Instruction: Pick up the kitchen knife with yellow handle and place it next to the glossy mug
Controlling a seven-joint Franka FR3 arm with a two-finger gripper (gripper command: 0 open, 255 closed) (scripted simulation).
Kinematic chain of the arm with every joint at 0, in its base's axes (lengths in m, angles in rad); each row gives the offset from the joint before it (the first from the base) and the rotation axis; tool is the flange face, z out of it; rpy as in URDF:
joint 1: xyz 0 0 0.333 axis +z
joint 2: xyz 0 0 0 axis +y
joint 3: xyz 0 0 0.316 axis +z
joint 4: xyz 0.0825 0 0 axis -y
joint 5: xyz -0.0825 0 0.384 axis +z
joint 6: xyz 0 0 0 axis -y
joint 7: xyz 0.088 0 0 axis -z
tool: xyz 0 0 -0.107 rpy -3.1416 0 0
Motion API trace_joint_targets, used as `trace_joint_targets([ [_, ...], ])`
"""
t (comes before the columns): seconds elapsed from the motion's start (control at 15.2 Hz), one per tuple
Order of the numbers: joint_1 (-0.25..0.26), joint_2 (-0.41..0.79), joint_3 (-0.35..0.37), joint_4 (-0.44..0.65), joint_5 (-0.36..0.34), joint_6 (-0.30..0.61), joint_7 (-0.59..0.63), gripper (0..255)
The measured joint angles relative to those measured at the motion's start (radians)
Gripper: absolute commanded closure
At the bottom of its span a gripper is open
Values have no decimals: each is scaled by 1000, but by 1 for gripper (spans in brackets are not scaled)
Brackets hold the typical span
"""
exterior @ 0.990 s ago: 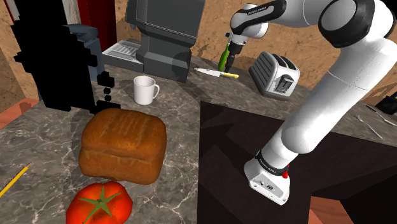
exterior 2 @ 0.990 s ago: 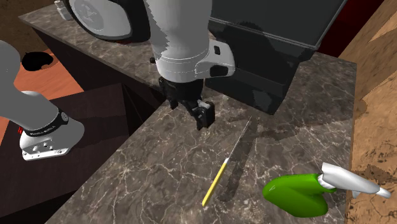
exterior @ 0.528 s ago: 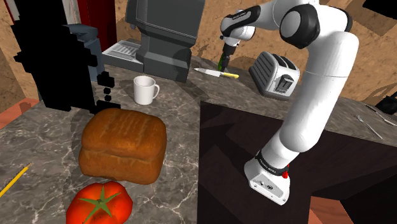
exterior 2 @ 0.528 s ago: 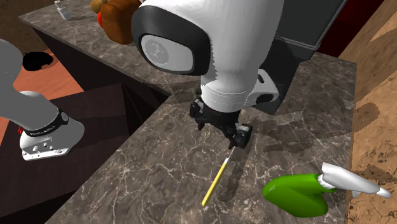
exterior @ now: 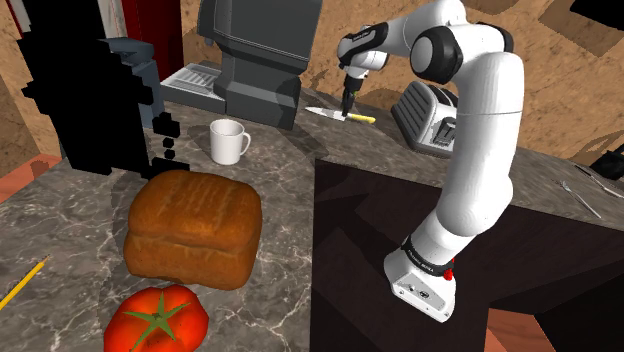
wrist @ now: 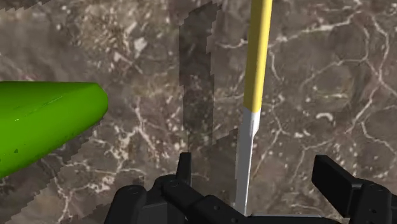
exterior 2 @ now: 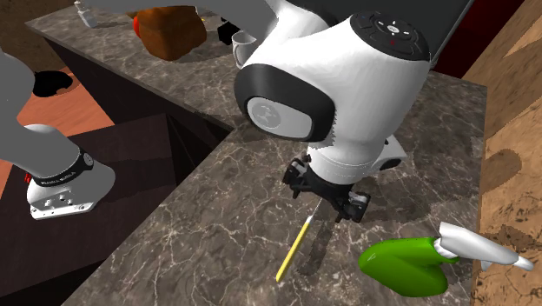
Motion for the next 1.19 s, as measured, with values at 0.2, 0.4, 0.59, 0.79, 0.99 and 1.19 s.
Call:
trace_joint_targets([
  [0.2,-5,25,7,-6,12,29,-5,0],
  [0.4,-7,29,9,-17,15,44,-10,0],
  [0.59,-7,30,9,-17,16,46,-11,0],
  [0.79,-7,30,9,-17,16,46,-11,255],
  [0.99,-7,30,9,-17,16,46,-11,255],
  [1.19,-7,30,9,-17,16,46,-11,255],
])
